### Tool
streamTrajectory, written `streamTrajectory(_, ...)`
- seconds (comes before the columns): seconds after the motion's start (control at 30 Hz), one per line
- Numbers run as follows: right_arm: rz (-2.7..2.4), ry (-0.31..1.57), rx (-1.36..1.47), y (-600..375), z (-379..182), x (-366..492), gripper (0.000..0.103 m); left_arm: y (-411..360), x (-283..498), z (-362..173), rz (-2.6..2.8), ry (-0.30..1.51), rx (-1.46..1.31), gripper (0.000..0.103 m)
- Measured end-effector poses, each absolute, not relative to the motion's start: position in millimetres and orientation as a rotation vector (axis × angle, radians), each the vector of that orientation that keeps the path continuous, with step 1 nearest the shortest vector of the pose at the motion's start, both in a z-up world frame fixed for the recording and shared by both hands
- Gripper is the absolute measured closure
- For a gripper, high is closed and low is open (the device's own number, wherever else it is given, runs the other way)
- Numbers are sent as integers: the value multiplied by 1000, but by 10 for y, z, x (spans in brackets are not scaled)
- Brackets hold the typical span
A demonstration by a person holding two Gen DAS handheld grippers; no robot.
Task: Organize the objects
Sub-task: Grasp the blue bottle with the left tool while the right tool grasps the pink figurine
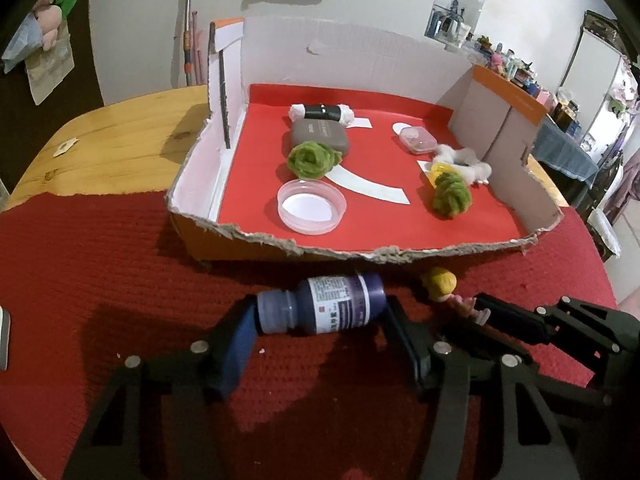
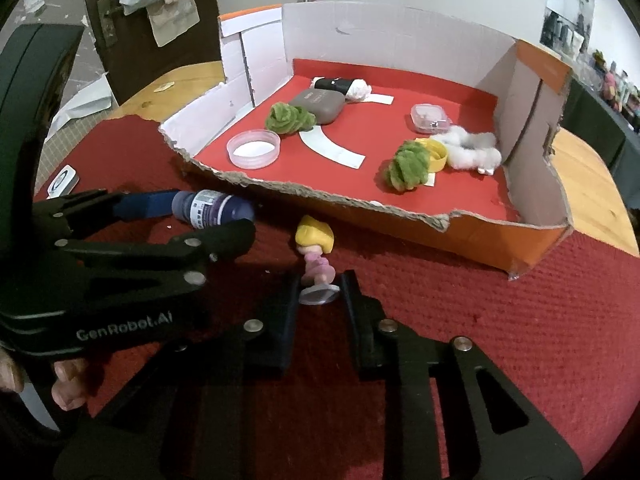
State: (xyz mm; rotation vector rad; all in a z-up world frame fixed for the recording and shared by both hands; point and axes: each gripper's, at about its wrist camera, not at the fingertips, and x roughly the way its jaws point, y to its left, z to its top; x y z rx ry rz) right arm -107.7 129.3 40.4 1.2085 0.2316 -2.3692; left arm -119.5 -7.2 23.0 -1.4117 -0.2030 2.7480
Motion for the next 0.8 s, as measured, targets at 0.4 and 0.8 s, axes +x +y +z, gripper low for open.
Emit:
streamTrajectory(0.4, -2373, 206, 1172, 1321, 538, -935, 83, -95, -1092, 263, 2734, -231, -1398, 40)
streamTrajectory(0.8, -2386, 199, 1122, 1318, 708, -810, 83, -115, -960, 409, 2756, -233, -1347, 40)
